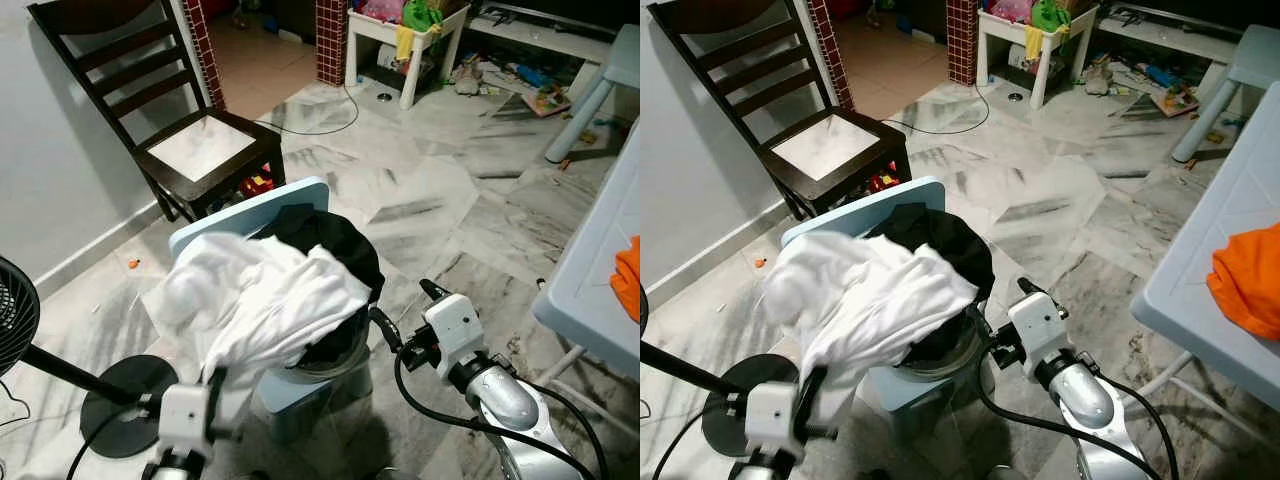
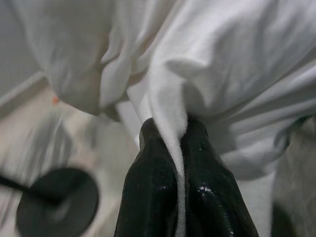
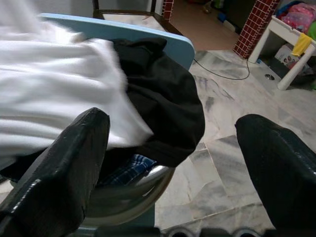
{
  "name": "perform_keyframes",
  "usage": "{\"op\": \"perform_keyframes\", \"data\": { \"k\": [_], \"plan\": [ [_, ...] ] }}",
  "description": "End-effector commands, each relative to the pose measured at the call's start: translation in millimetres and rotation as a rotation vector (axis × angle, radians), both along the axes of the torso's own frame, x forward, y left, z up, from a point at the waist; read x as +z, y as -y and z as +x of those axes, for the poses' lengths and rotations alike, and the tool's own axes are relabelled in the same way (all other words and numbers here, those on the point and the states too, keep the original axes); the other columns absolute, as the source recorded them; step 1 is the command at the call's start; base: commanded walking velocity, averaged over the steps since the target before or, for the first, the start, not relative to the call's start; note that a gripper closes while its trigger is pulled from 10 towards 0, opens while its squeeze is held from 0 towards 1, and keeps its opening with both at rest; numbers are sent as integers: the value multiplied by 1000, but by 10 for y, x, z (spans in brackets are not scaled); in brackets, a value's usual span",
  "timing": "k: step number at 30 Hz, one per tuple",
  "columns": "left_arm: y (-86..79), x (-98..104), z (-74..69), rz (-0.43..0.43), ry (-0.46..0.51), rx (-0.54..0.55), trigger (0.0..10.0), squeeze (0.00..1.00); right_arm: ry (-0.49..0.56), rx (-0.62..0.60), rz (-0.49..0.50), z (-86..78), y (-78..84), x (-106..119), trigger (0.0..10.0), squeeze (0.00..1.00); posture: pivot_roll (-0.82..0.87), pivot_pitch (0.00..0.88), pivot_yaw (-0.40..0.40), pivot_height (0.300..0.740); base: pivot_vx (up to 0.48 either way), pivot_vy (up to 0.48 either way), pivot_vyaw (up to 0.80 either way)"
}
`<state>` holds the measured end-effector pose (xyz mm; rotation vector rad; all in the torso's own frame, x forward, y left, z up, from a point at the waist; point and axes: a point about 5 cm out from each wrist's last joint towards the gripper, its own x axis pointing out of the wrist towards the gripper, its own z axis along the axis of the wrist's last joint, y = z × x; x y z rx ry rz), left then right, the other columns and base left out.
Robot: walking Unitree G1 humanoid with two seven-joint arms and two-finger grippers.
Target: Hang hanger
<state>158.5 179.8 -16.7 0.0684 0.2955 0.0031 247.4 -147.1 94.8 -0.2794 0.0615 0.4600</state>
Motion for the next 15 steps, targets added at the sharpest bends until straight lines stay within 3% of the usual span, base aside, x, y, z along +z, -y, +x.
{"op": "perform_keyframes", "data": {
  "k": [1, 4, 9, 15],
  "plan": [
    [-75, -59, -41, 10, -44, 33, 0, 0, -2, 17, 4, 2, -20, -6, 10000, 0, -129, 111, 16, 740, 0, 0, 0],
    [-83, -78, 92, 9, -61, 10, 0, 0, -1, 22, 3, 6, -28, -7, 10000, 0, -128, 113, 14, 740, 0, 0, 0],
    [-255, 2, 403, -23, -29, 65, 0, 0, 1, 22, 3, 8, -35, -9, 10000, 0, -135, 114, 18, 740, 0, 0, 0],
    [-337, 92, 560, -5, 10, 75, 0, 0, 2, 16, 2, 2, -18, -13, 10000, 0, -139, 112, 23, 740, 0, 0, 0]
  ]
}}
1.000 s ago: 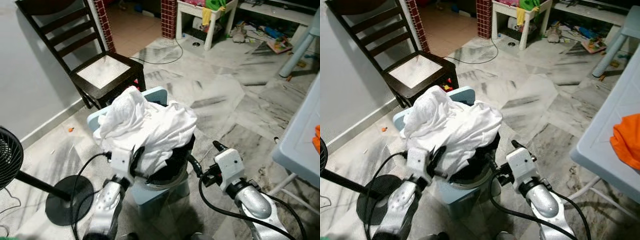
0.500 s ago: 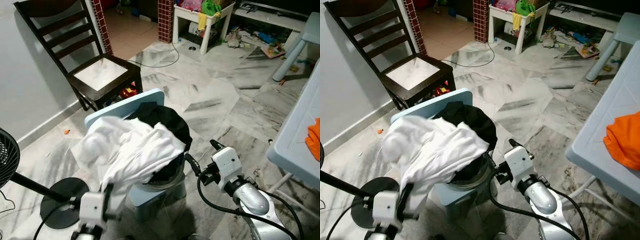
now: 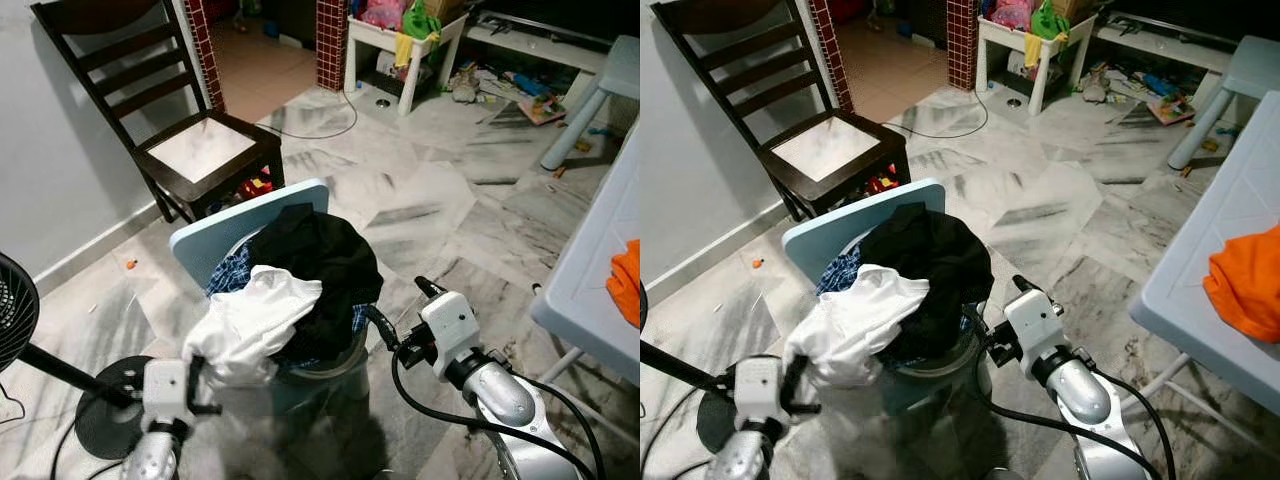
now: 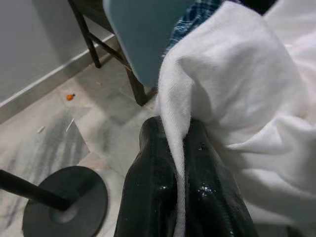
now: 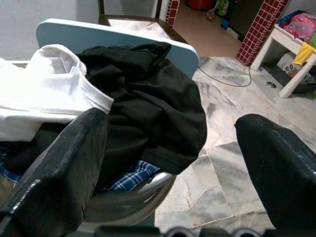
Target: Hang hanger
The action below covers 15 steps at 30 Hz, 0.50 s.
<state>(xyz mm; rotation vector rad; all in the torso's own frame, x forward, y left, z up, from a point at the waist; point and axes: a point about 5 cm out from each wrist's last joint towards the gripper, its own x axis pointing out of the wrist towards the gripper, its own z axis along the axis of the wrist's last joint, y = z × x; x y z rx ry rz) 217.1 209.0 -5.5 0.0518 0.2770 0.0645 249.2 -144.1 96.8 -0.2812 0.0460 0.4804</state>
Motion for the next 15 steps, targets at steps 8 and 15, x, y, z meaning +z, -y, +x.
{"op": "perform_keyframes", "data": {
  "k": [8, 15],
  "plan": [
    [-38, 129, 82, -11, 77, 22, 0, 0, -4, -10, 8, 15, -19, -33, 10000, 0, -129, 102, 31, 740, 0, 0, 0],
    [-198, 1443, 750, 116, 542, -50, 0, 0, 1, -15, 27, 78, -90, -65, 10000, 0, -83, 77, 45, 740, 0, 0, 0]
  ]
}}
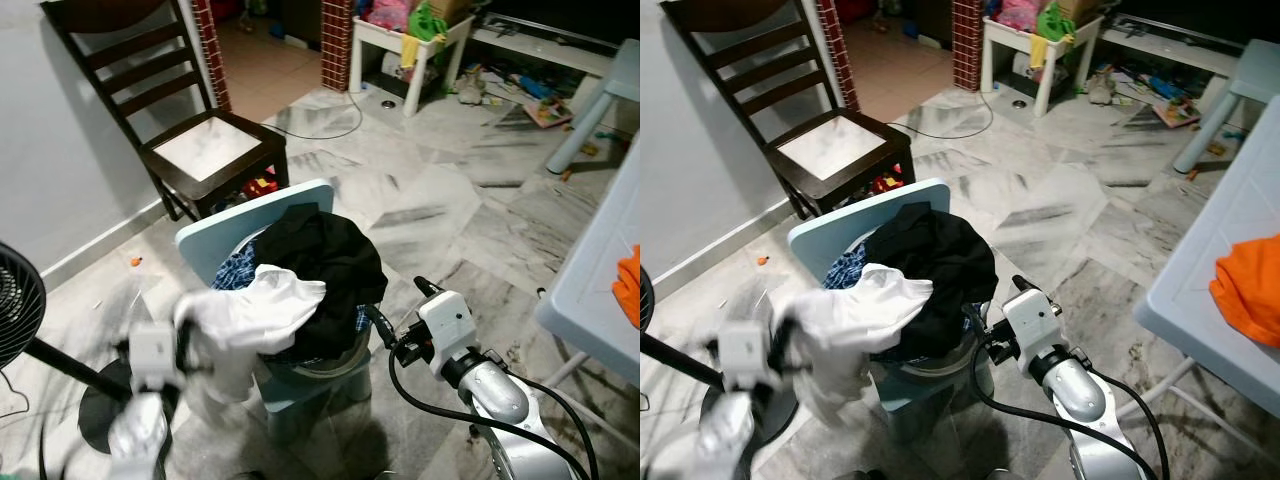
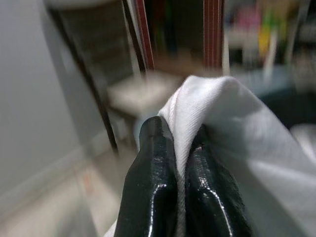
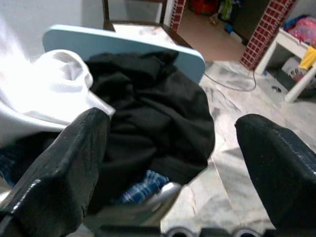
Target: Hang hanger
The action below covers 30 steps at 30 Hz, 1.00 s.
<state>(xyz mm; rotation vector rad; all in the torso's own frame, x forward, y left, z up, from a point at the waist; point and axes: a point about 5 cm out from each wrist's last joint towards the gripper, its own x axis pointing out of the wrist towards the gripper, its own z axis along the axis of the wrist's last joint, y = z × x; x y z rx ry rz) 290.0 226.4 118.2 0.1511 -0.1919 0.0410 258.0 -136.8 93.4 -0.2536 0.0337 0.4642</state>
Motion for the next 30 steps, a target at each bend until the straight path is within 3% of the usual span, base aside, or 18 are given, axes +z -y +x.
{"op": "perform_keyframes", "data": {
  "k": [1, 3, 4, 5, 9, 10, 13, 17, 21, 23, 25, 27, 29, 30],
  "plan": [
    [-27, 348, 79, 18, 116, -17, 0, 0, -7, 1, 1, -3, -33, -36, 10000, 0, -81, 75, 47, 740, 0, 0, 0],
    [-8, 571, 178, 52, 169, -60, 0, 0, -5, 2, 8, 8, -67, -42, 10000, 0, -76, 72, 51, 740, 0, 0, 0],
    [-8, 571, 178, 52, 169, -60, 0, 0, -5, 2, 8, 8, -67, -42, 10000, 0, -76, 72, 51, 740, 0, 0, 0],
    [69, 805, 333, 96, 208, -139, 0, 0, -1, 1, 19, 25, -111, -48, 10000, 0, -64, 64, 67, 740, 0, 0, 0],
    [217, 1057, 546, 171, 244, -237, 0, 0, 3, -11, 31, 46, -148, -61, 10000, 0, -61, 59, 88, 740, 0, 0, 0],
    [311, 1176, 654, 165, 262, -268, 0, 0, 4, -22, 33, 44, -148, -73, 10000, 0, -63, 59, 95, 740, 0, 0, 0],
    [482, 1381, 766, 157, 299, -325, 0, 0, 5, -38, 36, 39, -145, -92, 10000, 0, -72, 55, 115, 740, 0, 0, 0],
    [828, 1826, 850, 123, 413, -418, 0, 0, 9, -64, 43, 25, -141, -118, 10000, 0, -81, 44, 135, 740, 0, 0, 0],
    [899, 2044, 821, 79, 488, -439, 0, 0, 12, -74, 45, 27, -146, -128, 10000, 0, -84, 42, 141, 740, 0, 0, 0],
    [900, 2091, 806, 69, 509, -438, 0, 0, 12, -76, 46, 28, -145, -131, 10000, 0, -84, 36, 143, 740, 0, 0, 0],
    [802, 2144, 773, 11, 538, -399, 0, 0, 14, -79, 47, 30, -141, -136, 10000, 0, -80, 37, 138, 740, 0, 0, 0],
    [687, 2057, 769, -15, 529, -351, 0, 0, 14, -80, 45, 33, -138, -137, 10000, 0, -75, 39, 131, 740, 0, 0, 0],
    [486, 1743, 794, -85, 443, -263, 0, 0, 15, -71, 43, 35, -152, -139, 10000, 0, -74, 46, 120, 740, 0, 0, 0],
    [486, 1743, 794, -85, 443, -263, 0, 0, 15, -71, 43, 35, -152, -139, 10000, 0, -74, 46, 120, 740, 0, 0, 0]
  ]
}}
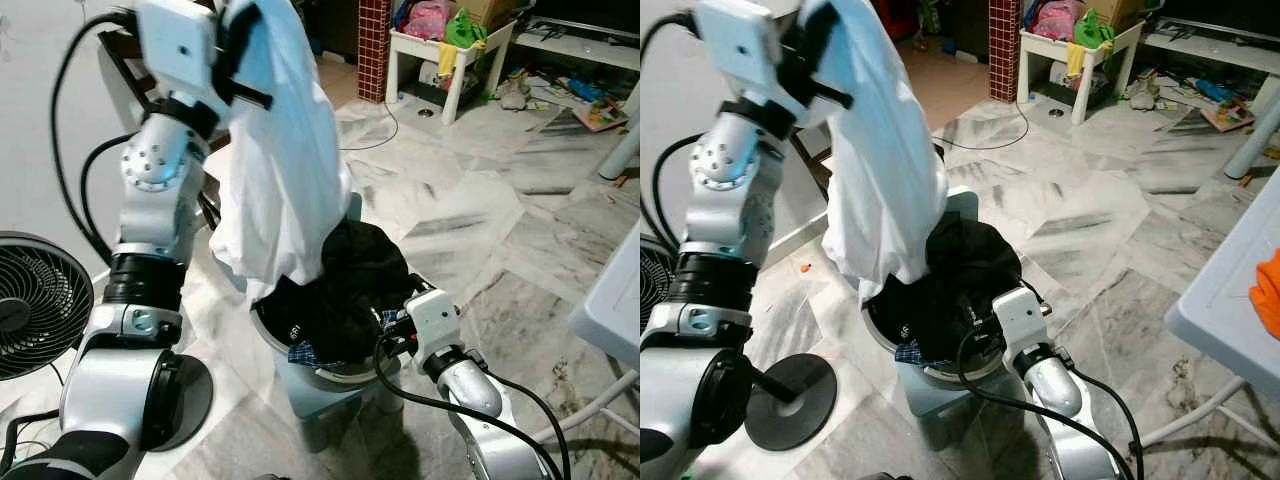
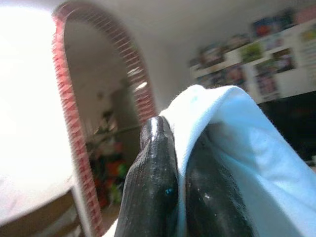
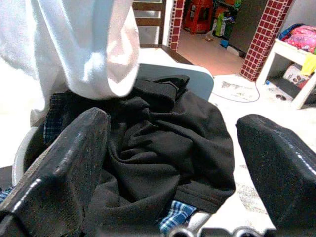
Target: Hang hanger
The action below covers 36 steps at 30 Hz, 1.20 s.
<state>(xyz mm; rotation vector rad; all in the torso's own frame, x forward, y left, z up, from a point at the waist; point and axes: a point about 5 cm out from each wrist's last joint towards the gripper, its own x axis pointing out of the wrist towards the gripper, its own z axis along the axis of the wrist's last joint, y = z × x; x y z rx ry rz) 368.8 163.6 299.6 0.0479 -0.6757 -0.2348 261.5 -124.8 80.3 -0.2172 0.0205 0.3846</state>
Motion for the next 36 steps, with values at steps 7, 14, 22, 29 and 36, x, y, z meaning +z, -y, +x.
{"op": "perform_keyframes", "data": {
  "k": [7, 14, 22, 29, 36],
  "plan": [
    [-441, -1523, -255, -161, -458, 166, 0, 0, -15, 48, -17, -34, -20, -15, 10000, 0, -68, 83, 67, 740, 0, 0, 0],
    [-300, -2389, -581, -222, -780, 142, 0, 0, -24, 68, -36, -53, 14, -6, 10000, 0, -79, 106, 42, 740, 0, 0, 0],
    [-166, -2499, -611, -233, -830, 102, 0, 0, -24, 71, -47, -47, 40, 4, 10000, 0, -91, 105, 36, 740, 0, 0, 0],
    [-93, -2082, -262, -247, -726, 44, 0, 0, -24, 69, -50, -19, 21, 4, 10000, 0, -92, 84, 46, 740, 0, 0, 0],
    [309, -1014, 300, -107, -513, -123, 0, 0, -34, -24, -82, 40, 47, -62, 10000, 0, -98, 65, 111, 740, 0, 0, 0]
  ]
}}
